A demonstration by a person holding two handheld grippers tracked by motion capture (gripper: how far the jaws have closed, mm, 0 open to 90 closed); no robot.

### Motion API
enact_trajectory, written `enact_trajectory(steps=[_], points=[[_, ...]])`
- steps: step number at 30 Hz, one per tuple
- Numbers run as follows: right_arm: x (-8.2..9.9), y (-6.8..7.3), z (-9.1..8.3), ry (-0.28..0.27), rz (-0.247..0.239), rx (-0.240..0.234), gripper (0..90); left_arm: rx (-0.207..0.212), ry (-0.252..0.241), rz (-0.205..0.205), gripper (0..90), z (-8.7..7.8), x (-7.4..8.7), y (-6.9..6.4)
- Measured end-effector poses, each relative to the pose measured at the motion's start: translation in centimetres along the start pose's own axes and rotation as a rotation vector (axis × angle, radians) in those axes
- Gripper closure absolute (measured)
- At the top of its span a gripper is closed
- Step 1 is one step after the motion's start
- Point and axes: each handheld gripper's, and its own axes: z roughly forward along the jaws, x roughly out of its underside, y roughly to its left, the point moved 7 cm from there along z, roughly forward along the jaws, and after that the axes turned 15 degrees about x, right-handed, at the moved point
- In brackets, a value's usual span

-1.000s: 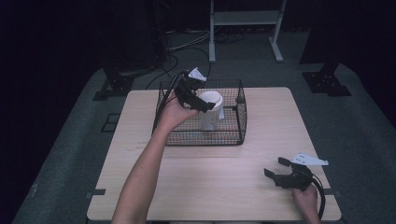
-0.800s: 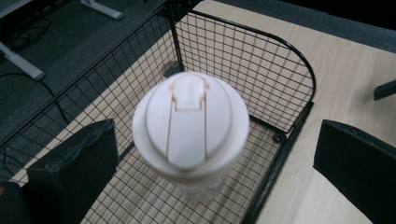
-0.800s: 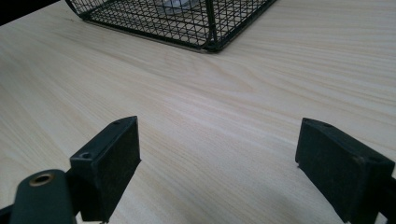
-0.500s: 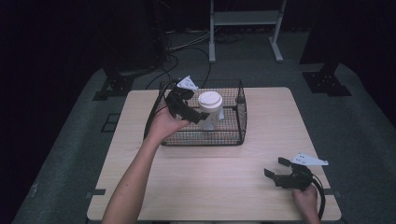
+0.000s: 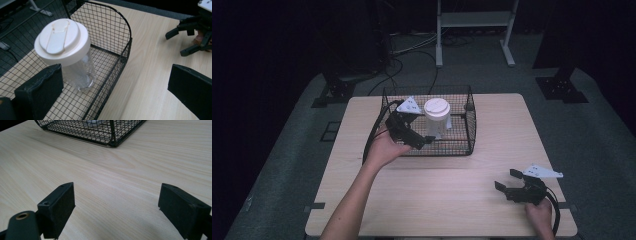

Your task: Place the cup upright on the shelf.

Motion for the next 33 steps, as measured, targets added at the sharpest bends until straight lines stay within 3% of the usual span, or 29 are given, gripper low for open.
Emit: enact_trajectory(steps=[10,17,25,33], points=[[0.0,-0.1,-0.1,-0.003,0.004,0.005,12.9,0.031,0.020,0.003,0.0,0.2,1.1,-1.0],[0.0,-0.1,-0.1,0.002,0.001,0.009,12.9,0.081,-0.013,0.015,0.0,-0.1,1.6,-2.7],[0.0,-0.1,-0.2,-0.005,-0.002,0.013,12.9,0.096,-0.012,0.034,0.0,-0.3,2.7,-3.8],[0.0,0.1,-0.3,-0.013,-0.011,0.006,12.9,0.096,0.012,0.030,0.0,0.2,5.0,-4.2]])
